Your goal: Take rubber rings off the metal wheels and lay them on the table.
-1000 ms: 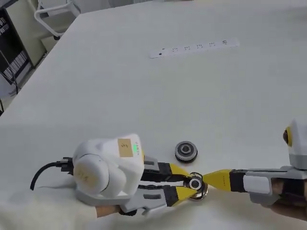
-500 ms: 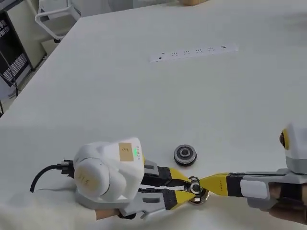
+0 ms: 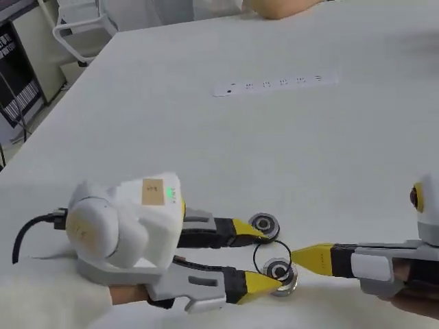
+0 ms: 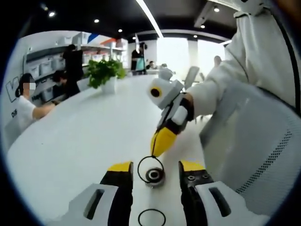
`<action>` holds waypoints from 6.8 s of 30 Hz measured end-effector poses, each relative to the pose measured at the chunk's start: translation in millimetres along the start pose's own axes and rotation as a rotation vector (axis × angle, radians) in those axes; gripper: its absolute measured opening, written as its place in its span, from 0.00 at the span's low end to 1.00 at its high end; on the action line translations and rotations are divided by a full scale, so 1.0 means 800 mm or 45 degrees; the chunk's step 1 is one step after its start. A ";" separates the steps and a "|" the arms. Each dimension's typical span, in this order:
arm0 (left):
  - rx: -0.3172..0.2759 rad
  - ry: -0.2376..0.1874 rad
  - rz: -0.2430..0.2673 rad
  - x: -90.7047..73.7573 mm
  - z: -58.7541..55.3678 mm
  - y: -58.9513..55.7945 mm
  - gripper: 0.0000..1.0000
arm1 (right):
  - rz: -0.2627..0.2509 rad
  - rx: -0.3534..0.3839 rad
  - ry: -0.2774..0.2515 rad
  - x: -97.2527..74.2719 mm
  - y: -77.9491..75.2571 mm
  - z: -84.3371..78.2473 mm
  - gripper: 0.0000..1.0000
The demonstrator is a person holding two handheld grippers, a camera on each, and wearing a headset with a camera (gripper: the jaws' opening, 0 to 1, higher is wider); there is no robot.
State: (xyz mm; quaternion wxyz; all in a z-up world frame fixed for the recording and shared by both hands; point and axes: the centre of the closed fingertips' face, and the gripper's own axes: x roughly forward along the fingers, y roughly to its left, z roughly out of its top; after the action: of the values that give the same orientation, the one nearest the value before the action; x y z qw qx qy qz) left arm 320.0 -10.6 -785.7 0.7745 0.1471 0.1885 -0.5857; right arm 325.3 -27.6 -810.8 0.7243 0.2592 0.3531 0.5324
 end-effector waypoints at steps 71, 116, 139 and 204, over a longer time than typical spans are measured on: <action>-0.239 -0.065 0.531 -0.219 -0.056 -0.013 1.00 | -0.014 -0.467 0.488 0.061 0.055 -0.020 0.00; -0.251 -0.047 0.525 -0.214 -0.059 -0.009 0.98 | -0.296 -0.789 0.609 0.091 -0.022 -0.020 0.02; -0.216 -0.018 0.487 -0.204 -0.047 0.001 0.97 | -0.304 -0.852 0.407 0.050 0.011 0.044 0.05; 0.011 -0.054 0.140 -0.032 0.036 0.086 0.52 | -0.360 -0.674 0.217 -0.007 -0.067 0.060 0.16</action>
State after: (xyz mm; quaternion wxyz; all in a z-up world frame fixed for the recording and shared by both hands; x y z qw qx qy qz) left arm 383.7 16.8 -747.8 0.8086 0.1483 0.1610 -0.5461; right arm 393.2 -49.0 -820.3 0.8012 -0.0358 0.2942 0.5198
